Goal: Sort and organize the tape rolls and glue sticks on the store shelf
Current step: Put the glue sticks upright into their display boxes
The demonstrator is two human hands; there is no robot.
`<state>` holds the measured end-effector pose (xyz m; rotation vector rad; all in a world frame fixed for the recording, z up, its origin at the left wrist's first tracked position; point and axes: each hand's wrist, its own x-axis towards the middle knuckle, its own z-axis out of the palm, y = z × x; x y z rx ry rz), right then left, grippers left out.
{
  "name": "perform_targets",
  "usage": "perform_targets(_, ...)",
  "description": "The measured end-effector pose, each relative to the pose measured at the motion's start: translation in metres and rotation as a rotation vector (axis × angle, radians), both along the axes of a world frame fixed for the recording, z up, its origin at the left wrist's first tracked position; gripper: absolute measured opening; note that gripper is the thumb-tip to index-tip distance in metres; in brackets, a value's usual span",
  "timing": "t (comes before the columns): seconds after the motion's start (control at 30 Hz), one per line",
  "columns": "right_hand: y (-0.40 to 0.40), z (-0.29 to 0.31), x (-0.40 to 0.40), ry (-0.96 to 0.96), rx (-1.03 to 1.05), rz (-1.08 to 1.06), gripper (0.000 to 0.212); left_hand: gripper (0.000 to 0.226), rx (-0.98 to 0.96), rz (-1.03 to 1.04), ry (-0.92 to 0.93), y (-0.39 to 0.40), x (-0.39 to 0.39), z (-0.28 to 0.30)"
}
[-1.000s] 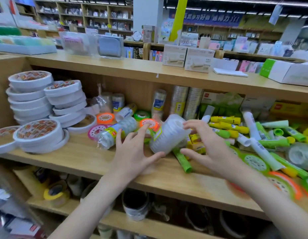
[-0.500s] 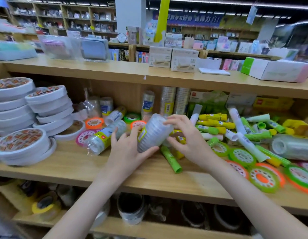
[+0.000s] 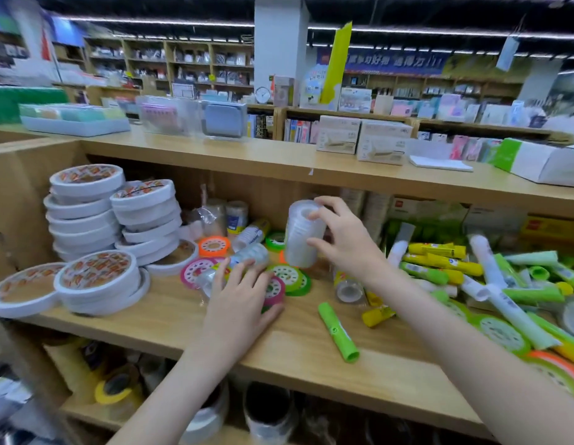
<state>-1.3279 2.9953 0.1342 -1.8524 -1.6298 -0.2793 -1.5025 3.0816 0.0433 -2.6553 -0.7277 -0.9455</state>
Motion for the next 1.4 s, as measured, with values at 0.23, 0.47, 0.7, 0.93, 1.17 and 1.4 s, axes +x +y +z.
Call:
perform_targets(0.23, 0.011, -0.006, -0.003, -0.017, 0.007, -0.066, 0.047, 0.043, -0.107, -0.17, -0.065, -0.007, -0.002, 0.003)
perform_targets(0.47, -0.072, -0.024, 0.025, -0.015, -0.145, -0.164, 0.014, 0.036, -0.2, -0.596, 0.177, -0.015, 0.004, -0.001)
perform_targets(0.7, -0.099, -0.038, 0.018, -0.108, -0.61, -0.257, 0.067, 0.032, -0.03, -0.502, 0.086, -0.02, 0.032, 0.003)
perform_targets(0.93, -0.083, -0.04, 0.024, -0.125, -0.69, -0.167, 0.063, 0.031, 0.074, -0.552, 0.144, -0.015, 0.043, 0.005)
perform_targets(1.17, -0.107, -0.056, 0.032, -0.234, -0.363, -0.094, 0.039, 0.033, 0.038, -0.538, 0.137, -0.015, 0.046, 0.018)
perform_targets(1.4, -0.126, -0.059, 0.032, -0.196, -0.412, -0.242, 0.056, 0.027, 0.085, -0.458, 0.014, -0.016, 0.051, 0.018)
